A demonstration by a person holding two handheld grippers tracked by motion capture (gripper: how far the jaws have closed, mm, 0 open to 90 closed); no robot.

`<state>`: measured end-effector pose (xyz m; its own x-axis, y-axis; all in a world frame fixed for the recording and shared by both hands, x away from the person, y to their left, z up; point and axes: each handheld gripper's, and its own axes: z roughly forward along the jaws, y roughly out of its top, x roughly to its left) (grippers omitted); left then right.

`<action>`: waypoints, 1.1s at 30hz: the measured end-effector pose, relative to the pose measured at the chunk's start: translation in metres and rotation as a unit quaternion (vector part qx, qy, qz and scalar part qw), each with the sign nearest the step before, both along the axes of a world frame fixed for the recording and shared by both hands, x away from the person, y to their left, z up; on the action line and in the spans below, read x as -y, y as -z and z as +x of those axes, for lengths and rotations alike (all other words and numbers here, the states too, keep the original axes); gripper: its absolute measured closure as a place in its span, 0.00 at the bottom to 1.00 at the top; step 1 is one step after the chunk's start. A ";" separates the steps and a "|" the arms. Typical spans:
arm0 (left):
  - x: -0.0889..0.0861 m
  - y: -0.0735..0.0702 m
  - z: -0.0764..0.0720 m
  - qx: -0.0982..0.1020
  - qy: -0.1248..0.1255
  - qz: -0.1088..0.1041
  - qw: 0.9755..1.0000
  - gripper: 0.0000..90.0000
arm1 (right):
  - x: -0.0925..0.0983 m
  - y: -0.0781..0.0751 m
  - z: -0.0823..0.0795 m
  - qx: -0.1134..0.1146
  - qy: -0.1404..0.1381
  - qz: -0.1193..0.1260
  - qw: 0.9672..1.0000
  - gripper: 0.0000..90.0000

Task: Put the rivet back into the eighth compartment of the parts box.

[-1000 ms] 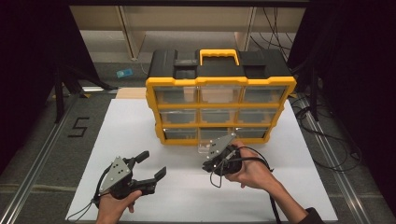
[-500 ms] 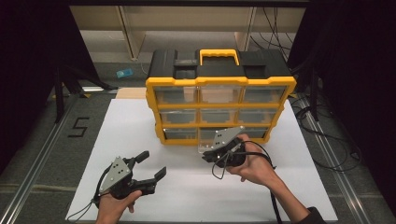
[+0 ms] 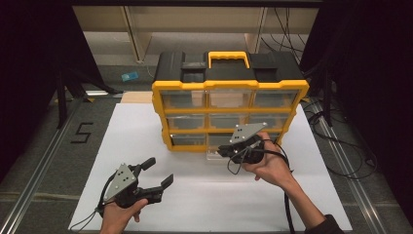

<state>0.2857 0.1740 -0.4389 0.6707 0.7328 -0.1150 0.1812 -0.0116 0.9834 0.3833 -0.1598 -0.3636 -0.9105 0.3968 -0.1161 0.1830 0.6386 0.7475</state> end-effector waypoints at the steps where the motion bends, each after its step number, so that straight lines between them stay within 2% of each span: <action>1: 0.000 0.000 0.000 0.000 0.000 0.000 1.000 0.20 | 0.000 0.000 0.000 0.000 0.000 0.000 1.000 0.92; 13: 0.000 0.000 0.000 0.000 0.000 0.001 1.000 0.20 | 0.009 0.007 0.018 0.002 0.035 0.010 0.999 0.92; 31: 0.000 0.000 0.000 0.000 0.001 0.002 1.000 0.20 | 0.009 0.016 0.029 -0.008 0.049 0.003 0.999 0.92; 33: 0.000 0.000 0.000 0.000 0.001 0.001 1.000 0.20 | 0.009 0.018 0.030 -0.016 0.051 0.000 0.999 0.92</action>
<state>0.2857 0.1736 -0.4391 0.6716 0.7322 -0.1136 0.1817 -0.0140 0.9833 0.4133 -0.1690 -0.3820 -0.8684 0.4881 -0.0877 0.2708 0.6148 0.7407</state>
